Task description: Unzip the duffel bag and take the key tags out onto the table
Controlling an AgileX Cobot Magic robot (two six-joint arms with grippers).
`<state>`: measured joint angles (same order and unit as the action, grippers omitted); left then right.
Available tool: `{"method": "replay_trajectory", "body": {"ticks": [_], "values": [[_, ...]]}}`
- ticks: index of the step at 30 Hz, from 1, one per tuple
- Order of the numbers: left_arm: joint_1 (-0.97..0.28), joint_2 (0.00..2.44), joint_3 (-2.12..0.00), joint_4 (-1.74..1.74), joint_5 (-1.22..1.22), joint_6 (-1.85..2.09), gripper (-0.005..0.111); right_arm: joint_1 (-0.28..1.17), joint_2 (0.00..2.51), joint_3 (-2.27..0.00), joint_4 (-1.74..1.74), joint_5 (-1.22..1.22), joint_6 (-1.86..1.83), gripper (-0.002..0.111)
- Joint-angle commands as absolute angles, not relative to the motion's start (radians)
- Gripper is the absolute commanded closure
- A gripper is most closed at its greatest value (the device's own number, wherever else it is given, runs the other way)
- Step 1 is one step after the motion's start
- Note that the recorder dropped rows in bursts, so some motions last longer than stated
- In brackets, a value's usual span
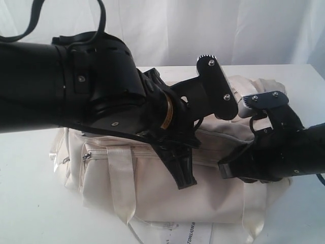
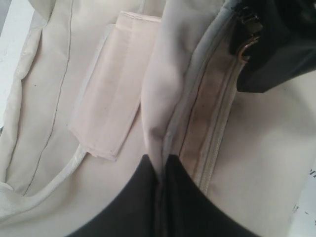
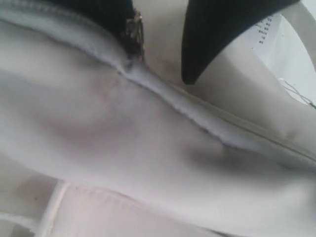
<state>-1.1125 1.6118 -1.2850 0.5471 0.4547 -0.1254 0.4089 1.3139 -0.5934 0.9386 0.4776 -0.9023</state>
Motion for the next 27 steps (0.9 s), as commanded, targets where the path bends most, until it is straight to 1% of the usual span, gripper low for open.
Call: {"method": "replay_trajectory", "body": {"ticks": [1,2,3,9,13,27], "values": [[-1.118,1.594,-1.287,0.528,0.437,-0.142,0.107,0.411,1.303,-0.614,0.915,0.476,-0.876,0.097],[-1.118,1.594,-1.287,0.528,0.44,-0.142,0.107,0.411,1.292,-0.619,0.878,0.487,-0.849,0.104],[-1.118,1.594,-1.287,0.528,0.441,-0.142,0.107,0.411,1.284,-0.624,0.845,0.494,-0.823,0.108],[-1.118,1.594,-1.287,0.528,0.454,-0.142,0.107,0.407,1.229,-0.645,0.451,0.529,-0.429,0.108],[-1.118,1.594,-1.287,0.528,0.472,-0.142,0.107,0.407,1.204,-0.668,0.242,0.563,-0.248,0.108],[-1.118,1.594,-1.287,0.526,0.488,-0.142,0.107,0.407,1.198,-0.709,-0.062,0.62,-0.006,0.108]]}}
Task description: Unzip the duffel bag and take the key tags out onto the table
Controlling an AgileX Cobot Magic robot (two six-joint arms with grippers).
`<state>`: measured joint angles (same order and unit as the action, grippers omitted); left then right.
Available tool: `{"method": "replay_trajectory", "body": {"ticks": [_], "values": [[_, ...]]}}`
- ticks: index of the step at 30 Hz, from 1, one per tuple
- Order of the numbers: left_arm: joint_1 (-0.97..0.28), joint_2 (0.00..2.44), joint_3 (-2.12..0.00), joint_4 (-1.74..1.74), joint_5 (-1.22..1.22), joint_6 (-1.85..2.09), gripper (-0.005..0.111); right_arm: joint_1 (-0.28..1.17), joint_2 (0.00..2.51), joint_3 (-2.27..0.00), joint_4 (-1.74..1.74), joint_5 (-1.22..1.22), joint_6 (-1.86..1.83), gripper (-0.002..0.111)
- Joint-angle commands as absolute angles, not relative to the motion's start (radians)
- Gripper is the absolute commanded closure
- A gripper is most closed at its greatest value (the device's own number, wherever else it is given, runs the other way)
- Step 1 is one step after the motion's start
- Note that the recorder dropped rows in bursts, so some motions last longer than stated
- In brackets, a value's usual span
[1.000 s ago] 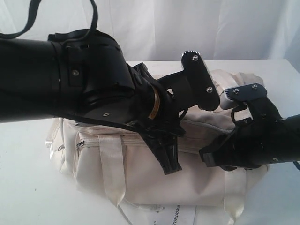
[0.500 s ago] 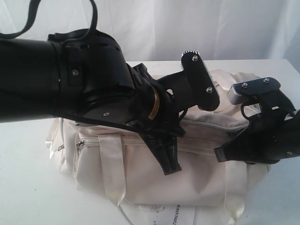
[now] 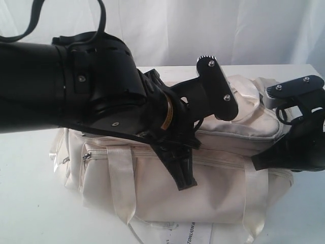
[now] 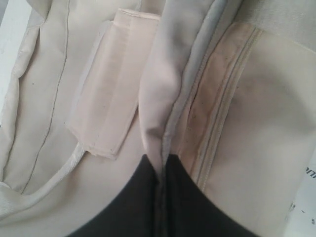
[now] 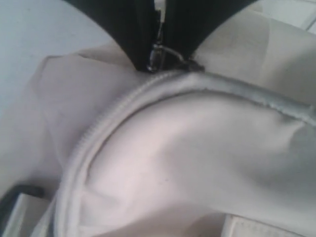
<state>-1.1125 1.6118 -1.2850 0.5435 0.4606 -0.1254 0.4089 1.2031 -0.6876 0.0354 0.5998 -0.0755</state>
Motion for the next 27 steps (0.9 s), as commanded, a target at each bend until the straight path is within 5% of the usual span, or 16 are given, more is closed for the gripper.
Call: {"method": "replay_trajectory", "body": {"ticks": [1,19,27], "values": [[-1.118,1.594,-1.287,0.526,0.493,-0.142,0.107,0.407,1.198,-0.716,-0.087,0.627,0.011,0.108],[-1.118,1.596,-1.287,0.506,0.523,-0.142,0.107,0.378,1.198,-0.774,0.036,0.75,-0.032,0.105],[-1.118,1.596,-1.287,0.504,0.523,-0.142,0.107,0.378,1.163,-0.805,0.228,0.91,-0.213,0.043]]}}
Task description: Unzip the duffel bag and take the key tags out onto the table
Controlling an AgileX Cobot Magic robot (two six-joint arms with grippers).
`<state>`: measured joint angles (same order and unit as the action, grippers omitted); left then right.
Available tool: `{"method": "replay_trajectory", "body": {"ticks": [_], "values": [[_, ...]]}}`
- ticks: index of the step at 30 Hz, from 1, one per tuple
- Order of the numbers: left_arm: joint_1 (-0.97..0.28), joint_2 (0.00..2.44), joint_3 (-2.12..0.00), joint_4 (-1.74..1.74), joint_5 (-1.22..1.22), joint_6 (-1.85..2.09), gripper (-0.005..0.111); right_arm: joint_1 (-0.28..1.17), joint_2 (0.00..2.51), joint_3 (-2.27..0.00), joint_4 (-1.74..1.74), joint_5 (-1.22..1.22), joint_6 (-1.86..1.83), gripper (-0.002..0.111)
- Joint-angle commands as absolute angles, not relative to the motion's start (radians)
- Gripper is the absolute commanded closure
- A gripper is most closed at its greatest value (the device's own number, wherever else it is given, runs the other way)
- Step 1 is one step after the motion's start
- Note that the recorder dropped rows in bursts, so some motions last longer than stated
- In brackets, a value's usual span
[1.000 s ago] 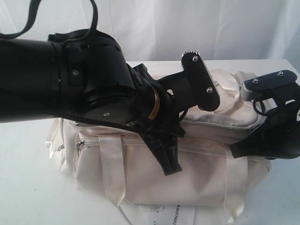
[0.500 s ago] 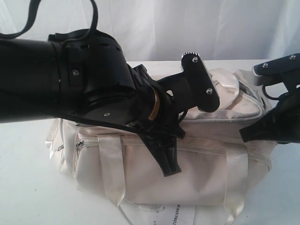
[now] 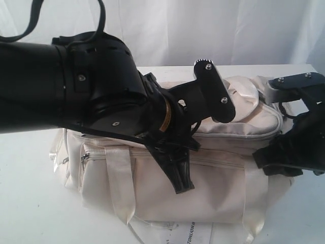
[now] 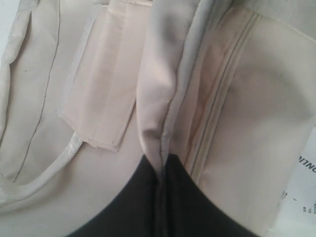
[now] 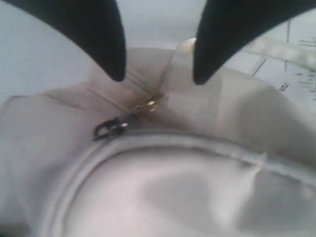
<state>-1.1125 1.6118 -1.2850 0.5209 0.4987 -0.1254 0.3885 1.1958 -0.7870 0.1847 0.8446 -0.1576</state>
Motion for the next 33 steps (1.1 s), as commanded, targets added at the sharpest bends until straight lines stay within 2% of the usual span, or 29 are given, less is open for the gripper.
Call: {"method": "replay_trajectory", "body": {"ticks": [1,5,9,12,16,19,24,26,30,33], "values": [[-1.118,1.596,-1.287,0.504,0.523,-0.142,0.107,0.378,1.15,-0.814,0.224,0.921,-0.213,0.039],[-1.118,1.596,-1.287,0.504,0.523,-0.142,0.107,0.378,1.088,-0.872,0.161,0.937,-0.174,0.039],[-1.118,1.596,-1.287,0.499,0.523,-0.142,0.107,0.378,1.04,-0.947,-0.058,0.915,0.01,0.04],[-1.118,1.596,-1.287,0.497,0.523,-0.142,0.107,0.378,1.055,-0.975,-0.203,0.906,0.131,0.04],[-1.118,1.596,-1.287,0.488,0.515,-0.142,0.104,0.378,1.123,-0.982,-0.234,0.849,0.161,0.041],[-1.118,1.596,-1.287,0.483,0.515,-0.142,0.091,0.378,1.204,-0.986,-0.229,0.838,0.161,0.041],[-1.118,1.596,-1.287,0.48,0.521,-0.142,0.06,0.366,1.293,-1.011,-0.207,0.818,0.161,0.041],[-1.118,1.594,-1.287,0.48,0.521,-0.147,0.053,0.341,1.298,-1.028,-0.167,0.815,0.123,0.041],[-1.118,1.585,-1.298,0.48,0.526,-0.173,0.048,0.258,1.296,-1.069,0.02,0.82,-0.009,0.048],[-1.118,1.559,-1.321,0.468,0.526,-0.187,0.047,0.185,1.296,-1.085,0.217,0.849,-0.146,0.048]]}}
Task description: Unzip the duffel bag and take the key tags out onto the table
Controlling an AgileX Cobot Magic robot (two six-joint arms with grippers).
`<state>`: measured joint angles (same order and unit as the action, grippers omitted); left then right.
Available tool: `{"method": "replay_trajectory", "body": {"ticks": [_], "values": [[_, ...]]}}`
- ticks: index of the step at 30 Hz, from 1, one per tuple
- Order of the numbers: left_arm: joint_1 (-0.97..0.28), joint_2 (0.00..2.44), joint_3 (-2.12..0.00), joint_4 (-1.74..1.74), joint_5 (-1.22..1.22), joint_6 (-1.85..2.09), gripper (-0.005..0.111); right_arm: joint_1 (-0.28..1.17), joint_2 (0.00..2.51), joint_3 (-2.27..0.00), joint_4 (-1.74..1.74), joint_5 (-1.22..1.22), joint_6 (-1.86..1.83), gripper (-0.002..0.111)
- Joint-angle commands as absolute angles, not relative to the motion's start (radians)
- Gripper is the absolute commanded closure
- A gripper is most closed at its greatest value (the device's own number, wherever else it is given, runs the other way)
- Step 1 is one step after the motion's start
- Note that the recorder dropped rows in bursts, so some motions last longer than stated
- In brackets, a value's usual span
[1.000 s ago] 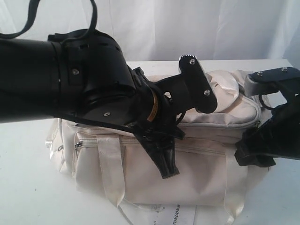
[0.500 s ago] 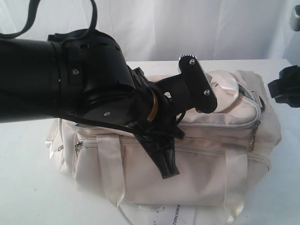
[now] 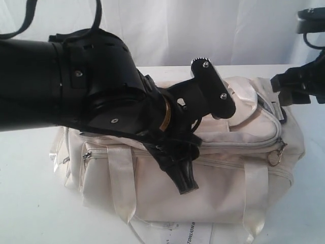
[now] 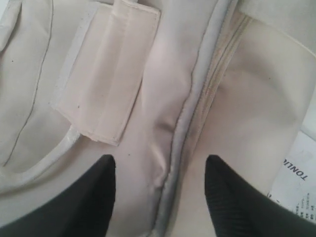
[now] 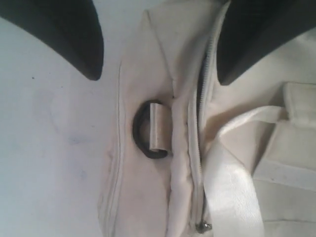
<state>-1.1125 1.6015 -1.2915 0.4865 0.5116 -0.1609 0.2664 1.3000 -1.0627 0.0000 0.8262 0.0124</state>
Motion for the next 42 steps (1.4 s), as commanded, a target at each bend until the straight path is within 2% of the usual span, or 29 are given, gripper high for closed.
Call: {"method": "replay_trajectory", "body": {"ticks": [1,5,8,14,18,38,40,42], "values": [[-1.118,1.55,-1.328,0.45,0.526,-0.187,0.047,0.167,1.296,-1.085,0.272,0.86,-0.19,0.048],[-1.122,1.494,-1.351,0.235,0.48,-0.126,0.048,0.107,1.307,-1.081,0.454,0.925,-0.347,0.048],[-1.179,1.517,-1.294,-0.038,0.33,0.099,0.048,0.107,1.323,-1.081,0.454,0.945,-0.347,0.048],[-1.235,1.725,-1.24,-0.05,-0.123,0.137,0.048,0.109,1.329,-1.08,0.454,0.917,-0.345,0.048],[-1.235,1.845,-1.24,-0.044,-0.279,0.139,0.048,0.109,1.329,-1.08,0.454,0.915,-0.303,0.048],[-1.16,1.966,-1.305,-0.147,-0.371,0.214,0.048,0.109,1.33,-1.023,0.527,0.868,-0.303,0.048],[-1.16,1.966,-1.305,-0.149,-0.416,0.214,0.051,0.109,1.33,-1.023,0.532,0.868,-0.303,0.048],[-1.16,1.966,-1.305,-0.149,-0.424,0.216,0.062,0.109,1.33,-1.023,0.534,0.873,-0.303,0.048]]}}
